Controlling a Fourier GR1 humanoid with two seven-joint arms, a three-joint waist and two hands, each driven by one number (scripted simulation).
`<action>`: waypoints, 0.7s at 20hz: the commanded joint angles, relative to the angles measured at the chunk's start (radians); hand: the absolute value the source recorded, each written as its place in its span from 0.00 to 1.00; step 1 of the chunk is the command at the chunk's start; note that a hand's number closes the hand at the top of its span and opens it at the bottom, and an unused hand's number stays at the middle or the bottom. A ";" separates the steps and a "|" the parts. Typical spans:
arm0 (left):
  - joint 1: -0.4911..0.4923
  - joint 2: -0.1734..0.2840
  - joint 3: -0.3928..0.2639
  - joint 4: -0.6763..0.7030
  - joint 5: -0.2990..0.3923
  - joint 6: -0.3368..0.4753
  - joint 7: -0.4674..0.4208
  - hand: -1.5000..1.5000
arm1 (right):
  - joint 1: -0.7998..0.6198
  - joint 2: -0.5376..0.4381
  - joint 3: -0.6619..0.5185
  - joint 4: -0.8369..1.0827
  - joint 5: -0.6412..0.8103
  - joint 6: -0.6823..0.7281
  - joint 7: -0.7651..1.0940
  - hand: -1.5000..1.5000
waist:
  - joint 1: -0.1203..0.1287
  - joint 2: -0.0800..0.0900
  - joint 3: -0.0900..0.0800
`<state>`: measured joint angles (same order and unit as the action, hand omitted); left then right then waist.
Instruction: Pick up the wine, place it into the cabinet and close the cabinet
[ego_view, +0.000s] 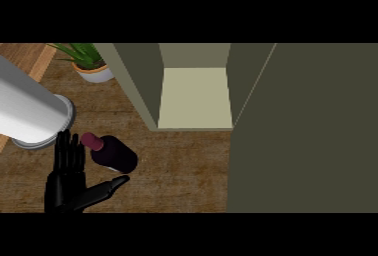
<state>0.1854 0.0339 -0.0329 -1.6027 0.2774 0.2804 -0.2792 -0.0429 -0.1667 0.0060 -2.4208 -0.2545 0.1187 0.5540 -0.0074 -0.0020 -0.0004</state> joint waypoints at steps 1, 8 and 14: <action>-0.024 0.001 0.023 0.034 0.019 -0.024 -0.014 0.00 | -0.043 -0.025 -0.050 -0.143 -0.107 -0.024 0.104 0.00 | 0.004 0.000 0.000; -0.072 0.001 0.052 0.150 0.018 -0.051 -0.064 0.00 | -0.002 -0.009 -0.035 -0.177 -0.082 -0.023 0.119 0.00 | 0.000 0.000 0.000; -0.039 0.023 0.082 0.224 0.056 -0.144 -0.155 0.00 | 0.002 0.001 -0.026 -0.164 -0.078 -0.014 0.108 0.00 | 0.002 0.000 0.000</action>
<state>0.1440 0.0277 0.0105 -1.4309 0.3045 0.2008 -0.3943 -0.0824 -0.1654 -0.0064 -2.4197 -0.2546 0.1139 0.5954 -0.0060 -0.0020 -0.0003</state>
